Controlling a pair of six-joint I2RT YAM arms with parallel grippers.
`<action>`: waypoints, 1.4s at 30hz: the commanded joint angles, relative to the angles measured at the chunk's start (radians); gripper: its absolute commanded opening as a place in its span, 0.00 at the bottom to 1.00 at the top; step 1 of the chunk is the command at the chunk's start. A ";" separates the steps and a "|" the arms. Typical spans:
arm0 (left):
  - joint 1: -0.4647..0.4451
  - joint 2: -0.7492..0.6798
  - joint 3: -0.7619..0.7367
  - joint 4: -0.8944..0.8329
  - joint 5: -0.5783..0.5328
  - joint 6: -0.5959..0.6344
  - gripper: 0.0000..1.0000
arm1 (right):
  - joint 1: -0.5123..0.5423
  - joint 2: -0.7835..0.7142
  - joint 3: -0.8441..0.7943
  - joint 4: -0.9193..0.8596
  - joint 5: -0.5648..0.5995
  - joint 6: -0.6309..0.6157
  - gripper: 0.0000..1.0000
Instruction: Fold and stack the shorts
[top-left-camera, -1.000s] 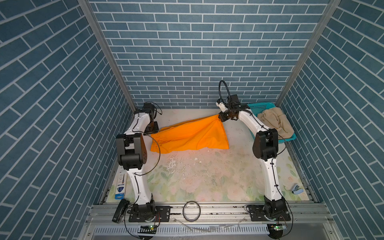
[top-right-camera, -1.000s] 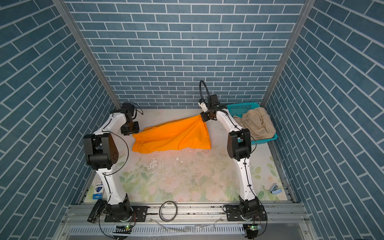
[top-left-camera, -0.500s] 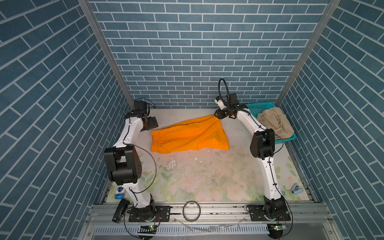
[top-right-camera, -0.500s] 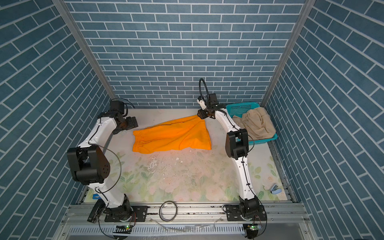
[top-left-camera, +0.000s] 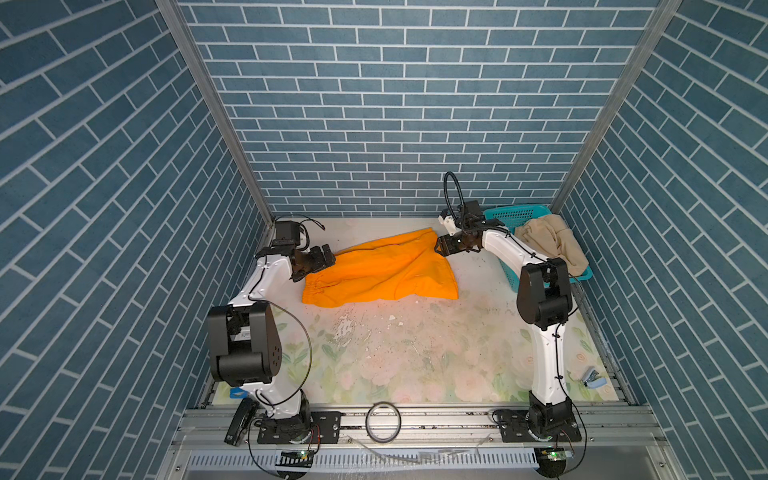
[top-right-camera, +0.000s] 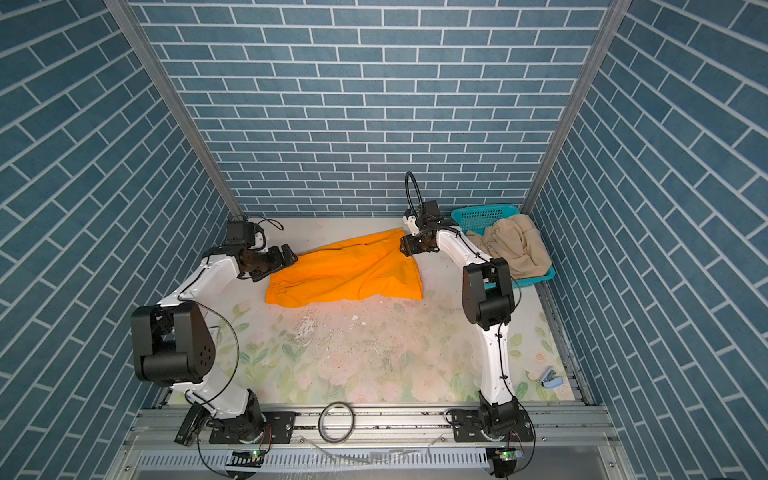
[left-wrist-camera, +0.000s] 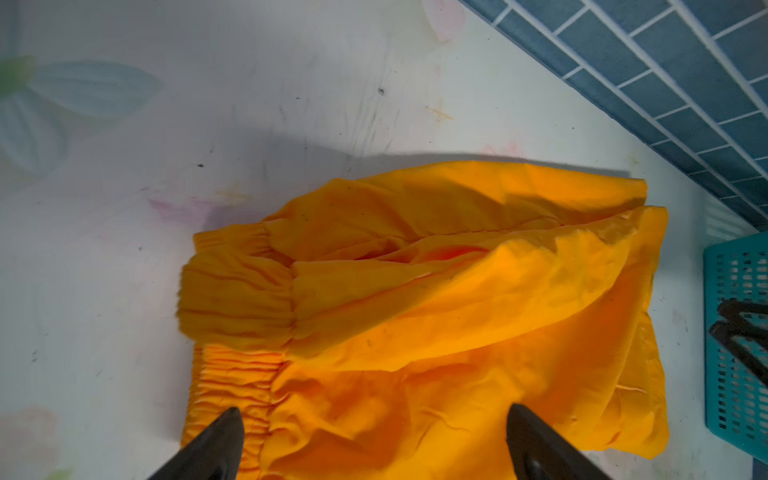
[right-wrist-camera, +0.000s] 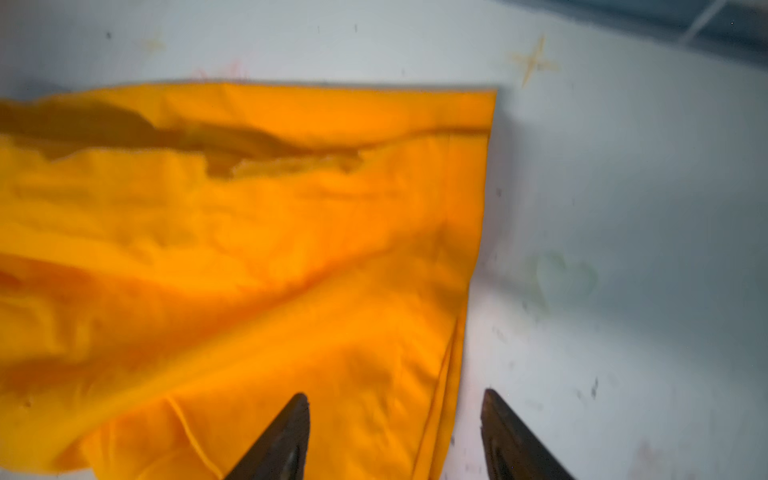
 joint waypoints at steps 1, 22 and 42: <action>-0.007 0.063 0.001 0.107 0.057 0.000 1.00 | -0.013 -0.142 -0.175 0.065 0.031 0.087 0.68; 0.022 0.142 0.081 0.017 -0.006 0.008 1.00 | -0.017 -0.321 -0.694 0.305 -0.138 0.270 0.56; -0.032 0.070 -0.154 -0.036 -0.109 0.020 1.00 | -0.060 -0.408 -0.526 -0.031 -0.035 0.215 0.00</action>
